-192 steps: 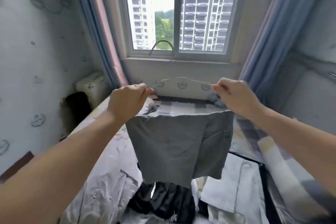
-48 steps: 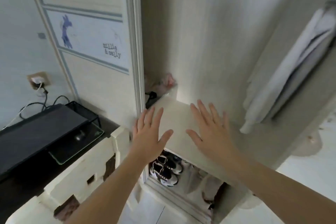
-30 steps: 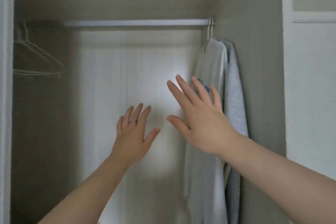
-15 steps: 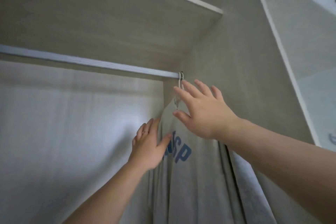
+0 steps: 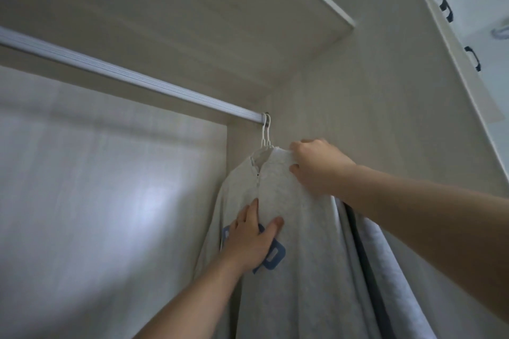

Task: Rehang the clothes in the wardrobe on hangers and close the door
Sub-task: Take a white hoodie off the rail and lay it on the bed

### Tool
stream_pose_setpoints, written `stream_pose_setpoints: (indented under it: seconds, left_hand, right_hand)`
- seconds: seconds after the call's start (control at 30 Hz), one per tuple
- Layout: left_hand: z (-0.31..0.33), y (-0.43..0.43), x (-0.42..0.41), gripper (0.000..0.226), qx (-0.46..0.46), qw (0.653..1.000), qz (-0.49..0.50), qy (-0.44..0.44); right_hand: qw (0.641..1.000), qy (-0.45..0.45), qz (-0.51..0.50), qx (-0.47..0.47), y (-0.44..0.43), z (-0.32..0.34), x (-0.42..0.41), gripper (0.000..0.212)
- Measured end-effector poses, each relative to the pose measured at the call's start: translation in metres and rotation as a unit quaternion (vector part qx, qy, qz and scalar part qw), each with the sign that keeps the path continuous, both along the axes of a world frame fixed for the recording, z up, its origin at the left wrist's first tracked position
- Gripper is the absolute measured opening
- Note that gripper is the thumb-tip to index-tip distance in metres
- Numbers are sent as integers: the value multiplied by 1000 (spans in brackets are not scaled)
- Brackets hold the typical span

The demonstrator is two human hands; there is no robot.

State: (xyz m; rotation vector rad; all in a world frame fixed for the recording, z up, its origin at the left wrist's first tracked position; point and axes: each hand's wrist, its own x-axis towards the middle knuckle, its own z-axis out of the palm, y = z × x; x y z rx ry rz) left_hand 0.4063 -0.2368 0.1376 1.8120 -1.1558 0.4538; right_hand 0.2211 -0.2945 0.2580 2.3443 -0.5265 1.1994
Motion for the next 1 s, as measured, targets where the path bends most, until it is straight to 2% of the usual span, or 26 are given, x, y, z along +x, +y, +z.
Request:
stream_pose_setpoints:
  seconds: [0.1, 0.3, 0.4, 0.63, 0.87, 1.0]
  left_hand:
    - [-4, -3, 0, 93, -13, 1000, -15, 19]
    - [-6, 0, -1, 96, -20, 998, -41, 45]
    - [-7, 0, -2, 87, -25, 998, -36, 37]
    - [-2, 5, -3, 90, -19, 998, -44, 44]
    - [26, 16, -9, 88, -22, 999, 19, -38]
    - [37, 23, -16, 82, -83, 990, 60, -99]
  right_hand:
    - [998, -30, -36, -35, 6, 7, 8, 22]
    - [998, -38, -41, 34, 13, 16, 24, 14]
    - [997, -50, -40, 39, 14, 17, 30, 15]
    - [989, -109, 9, 101, 1, 19, 34, 21]
    - [987, -143, 26, 63, 4, 28, 30, 18]
    - [986, -155, 41, 37, 5, 29, 12, 16]
